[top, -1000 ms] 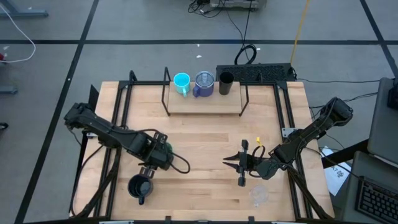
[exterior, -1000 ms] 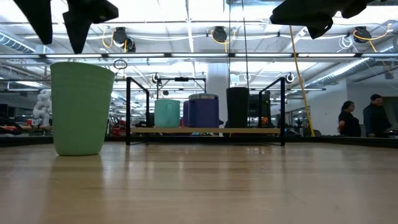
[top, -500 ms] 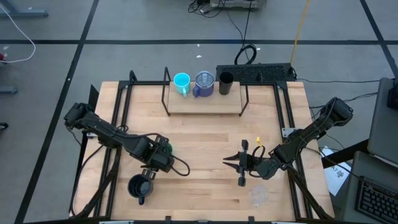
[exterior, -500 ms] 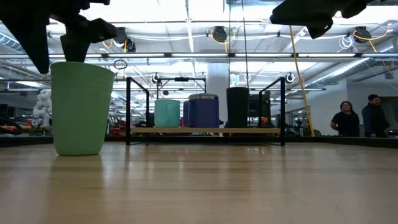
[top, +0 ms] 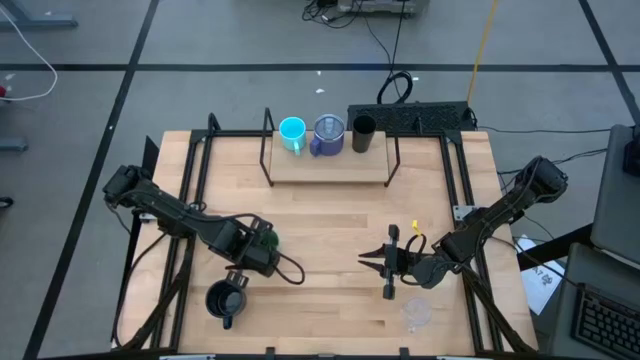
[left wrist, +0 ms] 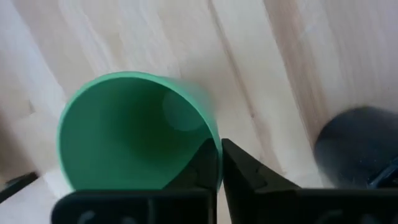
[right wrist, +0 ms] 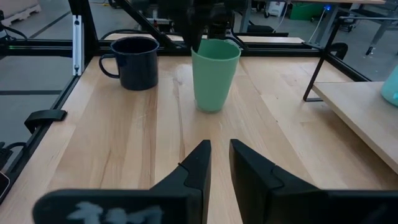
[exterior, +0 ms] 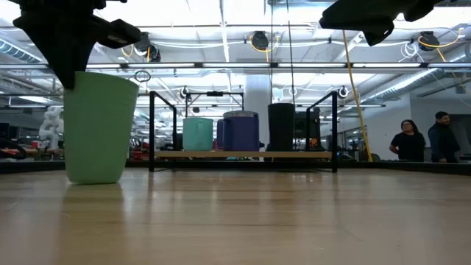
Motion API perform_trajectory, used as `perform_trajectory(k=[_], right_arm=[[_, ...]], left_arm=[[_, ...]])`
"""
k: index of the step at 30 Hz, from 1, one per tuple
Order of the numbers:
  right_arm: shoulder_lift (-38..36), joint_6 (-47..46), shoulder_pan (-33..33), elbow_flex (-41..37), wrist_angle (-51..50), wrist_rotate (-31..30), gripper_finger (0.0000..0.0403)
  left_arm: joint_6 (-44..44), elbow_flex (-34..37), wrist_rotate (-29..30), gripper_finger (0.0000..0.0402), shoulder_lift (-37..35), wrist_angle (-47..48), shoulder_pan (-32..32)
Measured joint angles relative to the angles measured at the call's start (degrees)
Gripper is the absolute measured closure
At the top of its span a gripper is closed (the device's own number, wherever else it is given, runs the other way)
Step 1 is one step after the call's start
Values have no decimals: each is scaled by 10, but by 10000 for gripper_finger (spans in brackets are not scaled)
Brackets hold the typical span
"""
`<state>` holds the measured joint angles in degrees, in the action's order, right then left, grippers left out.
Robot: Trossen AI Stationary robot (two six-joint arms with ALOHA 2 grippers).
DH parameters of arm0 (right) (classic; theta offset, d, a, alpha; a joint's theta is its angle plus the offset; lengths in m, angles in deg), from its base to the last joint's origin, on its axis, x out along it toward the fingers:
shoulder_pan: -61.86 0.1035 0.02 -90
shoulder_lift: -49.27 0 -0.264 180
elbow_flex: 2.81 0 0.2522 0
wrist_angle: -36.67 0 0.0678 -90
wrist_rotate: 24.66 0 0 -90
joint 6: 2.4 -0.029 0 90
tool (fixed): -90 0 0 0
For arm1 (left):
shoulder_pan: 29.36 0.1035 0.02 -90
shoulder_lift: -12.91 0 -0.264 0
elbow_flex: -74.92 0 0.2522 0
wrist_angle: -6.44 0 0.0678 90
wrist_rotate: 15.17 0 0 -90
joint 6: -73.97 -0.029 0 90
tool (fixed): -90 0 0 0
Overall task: Stack small to large cups/mugs on shelf
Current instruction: Put the green cup on the shelf
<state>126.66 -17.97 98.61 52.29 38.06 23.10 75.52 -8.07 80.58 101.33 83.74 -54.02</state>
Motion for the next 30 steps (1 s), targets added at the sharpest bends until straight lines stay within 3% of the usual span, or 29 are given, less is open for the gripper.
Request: perform_trajectory(k=[5, 12, 16, 19, 24, 30], right_arm=[[0, -1, 0, 0, 4, -1, 355], [0, 5, -14, 0, 82, -62, 355], [0, 53, -36, 0, 172, -49, 354], [0, 86, -55, 4, 215, 3, 343], [7, 88, -84, 55, 167, 20, 287], [39, 103, -118, 140, 91, 68, 176]], left_arm=[[-22, -56, 14, 389, 0, 49, 0], [-74, -202, 53, 392, 0, 130, 0], [-115, -285, 65, 395, -1, 163, 0], [-145, -334, 76, 394, -1, 179, 0], [-199, -392, 79, 395, -1, 192, 0], [-255, -411, 70, 397, -1, 192, 4]])
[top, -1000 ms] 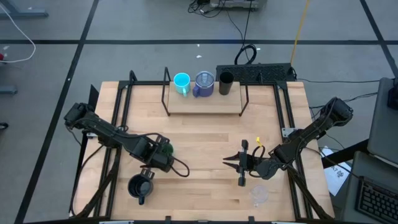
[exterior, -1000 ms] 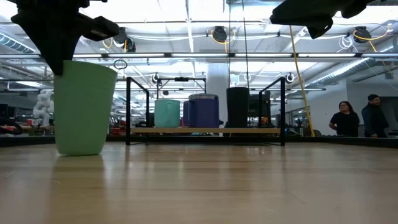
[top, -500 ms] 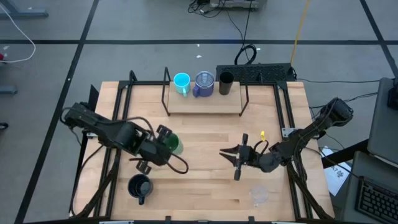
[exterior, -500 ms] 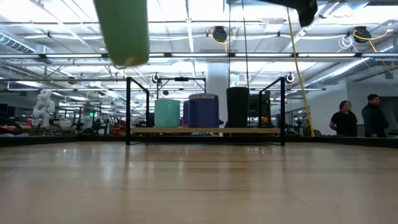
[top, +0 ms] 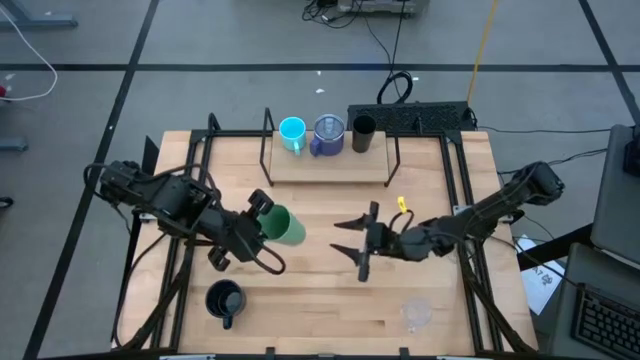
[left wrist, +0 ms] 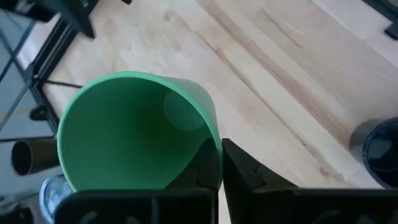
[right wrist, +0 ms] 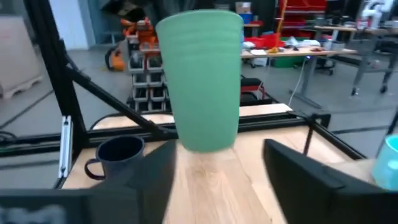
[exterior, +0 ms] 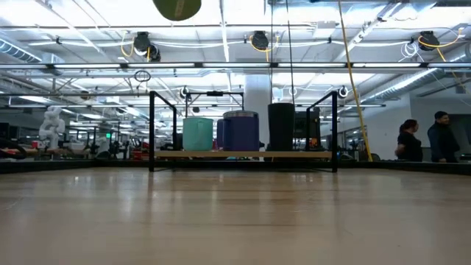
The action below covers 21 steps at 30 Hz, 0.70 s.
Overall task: Stack small to large cups/mugs on shelf
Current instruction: Put the green cup on the shelf
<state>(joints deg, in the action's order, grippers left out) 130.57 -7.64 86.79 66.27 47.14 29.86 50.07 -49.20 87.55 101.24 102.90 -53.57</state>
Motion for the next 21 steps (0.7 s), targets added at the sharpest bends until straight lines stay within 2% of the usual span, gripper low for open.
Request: perform_trajectory(k=[5, 10, 15, 21], right_arm=[[41, 30, -23, 69, -44, 57, 80], [84, 53, -44, 132, -72, 87, 16], [103, 58, -58, 157, -72, 91, 8], [116, 6, -78, 158, -78, 151, 4]], left_arm=[[-23, 0, -24, 395, 0, -1, 9], [-50, 0, -55, 394, 0, -7, 16], [-62, 0, -57, 397, 0, -8, 18], [-88, 0, -55, 397, 0, -30, 18]])
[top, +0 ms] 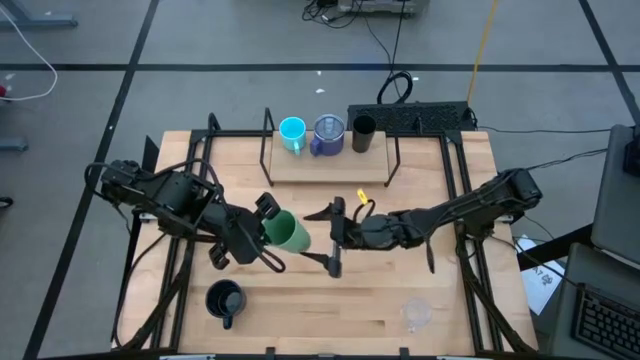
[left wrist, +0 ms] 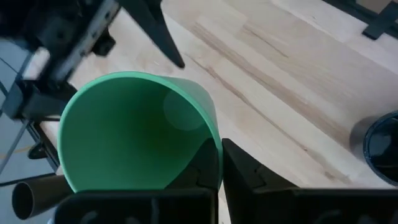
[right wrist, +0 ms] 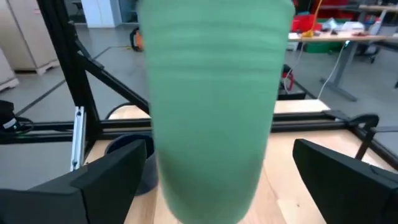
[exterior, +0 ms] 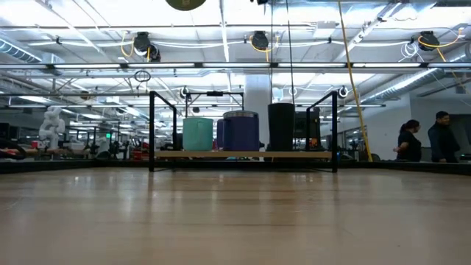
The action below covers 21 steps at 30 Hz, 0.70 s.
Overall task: Stack small to large cups/mugs on shelf
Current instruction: Put the green cup on the shelf
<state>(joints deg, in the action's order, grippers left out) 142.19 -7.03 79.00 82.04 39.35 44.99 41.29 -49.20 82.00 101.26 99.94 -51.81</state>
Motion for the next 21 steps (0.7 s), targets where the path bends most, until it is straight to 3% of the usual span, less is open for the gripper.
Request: perform_trajectory(k=[11, 21], right_arm=[[15, -16, -19, 0, 15, 18, 15], [15, -13, -21, -1, 19, 42, 77]], left_arm=[[-31, 0, 4, 394, 0, -8, 4], [-48, 5, 3, 390, 0, -32, 7]])
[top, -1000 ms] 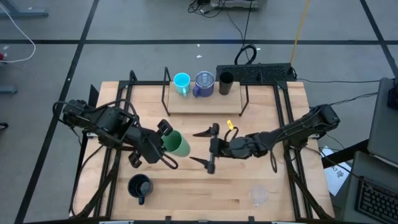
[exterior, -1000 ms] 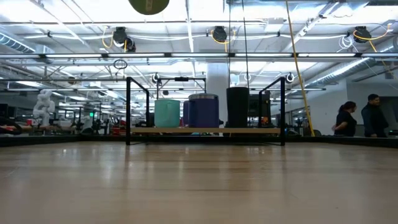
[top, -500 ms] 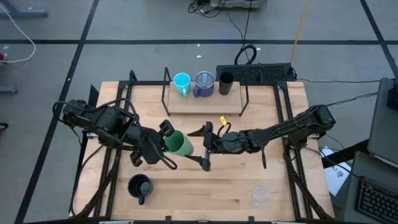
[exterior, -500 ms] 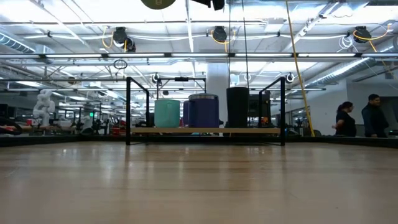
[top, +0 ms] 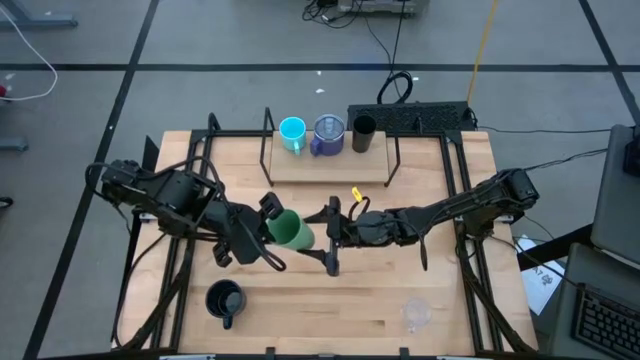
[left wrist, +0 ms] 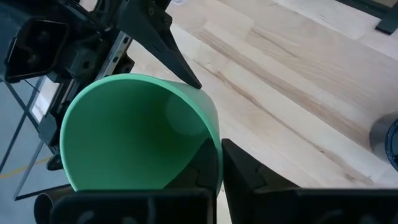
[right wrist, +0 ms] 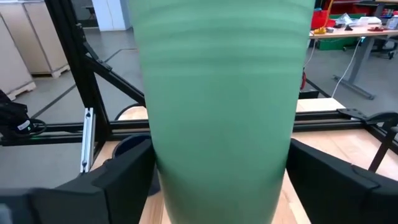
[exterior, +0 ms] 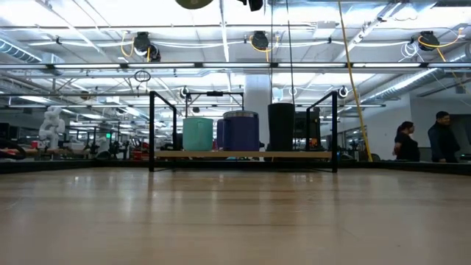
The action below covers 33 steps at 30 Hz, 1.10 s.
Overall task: Stack small to large cups/mugs on shelf
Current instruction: Put the green cup on the shelf
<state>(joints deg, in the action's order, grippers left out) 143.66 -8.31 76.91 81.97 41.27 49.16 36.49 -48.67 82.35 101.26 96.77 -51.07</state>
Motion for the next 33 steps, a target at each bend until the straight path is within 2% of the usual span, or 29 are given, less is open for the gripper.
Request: perform_trajectory(k=[6, 12, 16, 19, 24, 33], right_arm=[[0, 1, 0, 0, -3, -1, 88], [0, -1, 0, 0, -2, -2, 84], [0, -4, 0, 0, -2, -2, 84], [0, -5, 0, 0, 2, -2, 83], [0, 1, 0, 0, 2, -4, 83], [4, 42, 0, 0, 15, -5, 79]], left_arm=[[2, 0, 0, 396, 0, -1, 0], [19, 0, 0, 355, 0, -13, 0], [27, 0, 2, 342, 0, -10, -1], [27, 0, 2, 350, 0, -8, -1], [31, 0, 10, 392, 0, -4, -1], [9, 1, 13, 395, 0, -6, -2]])
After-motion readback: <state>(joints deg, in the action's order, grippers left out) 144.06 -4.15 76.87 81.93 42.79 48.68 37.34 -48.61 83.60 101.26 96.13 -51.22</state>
